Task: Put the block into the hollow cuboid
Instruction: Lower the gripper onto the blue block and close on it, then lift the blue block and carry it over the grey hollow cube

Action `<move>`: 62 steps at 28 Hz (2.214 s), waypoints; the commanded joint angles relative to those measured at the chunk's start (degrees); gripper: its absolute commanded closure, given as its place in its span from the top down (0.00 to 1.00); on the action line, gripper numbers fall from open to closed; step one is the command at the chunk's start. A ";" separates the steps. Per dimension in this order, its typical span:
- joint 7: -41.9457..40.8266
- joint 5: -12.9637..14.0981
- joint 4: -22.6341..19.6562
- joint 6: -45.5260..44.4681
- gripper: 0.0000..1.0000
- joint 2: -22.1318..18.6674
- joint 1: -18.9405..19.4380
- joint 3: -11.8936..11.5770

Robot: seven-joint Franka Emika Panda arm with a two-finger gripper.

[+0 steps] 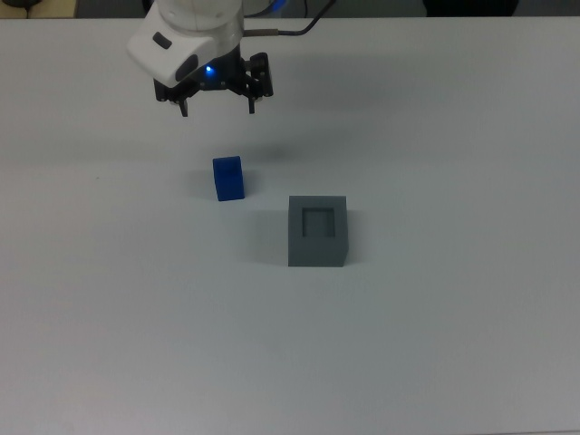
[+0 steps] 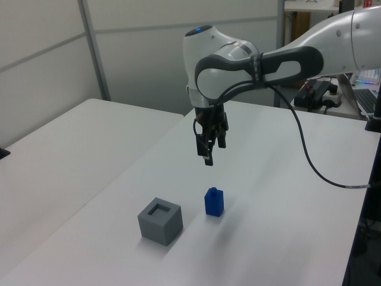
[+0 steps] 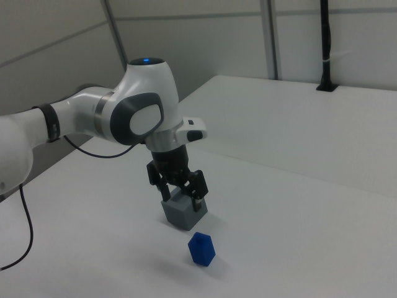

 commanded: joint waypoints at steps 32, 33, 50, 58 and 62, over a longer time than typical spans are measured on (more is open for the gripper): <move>-1.07 -3.52 -1.52 9.82 0.16 13.17 0.19 1.35; -1.34 -3.52 -1.52 9.82 0.08 13.17 0.10 1.35; 0.33 1.13 6.91 7.80 0.00 12.64 -0.16 1.26; 5.24 4.21 11.57 7.89 0.00 12.64 -0.08 1.26; 8.85 6.14 13.85 8.59 0.00 13.25 0.19 1.35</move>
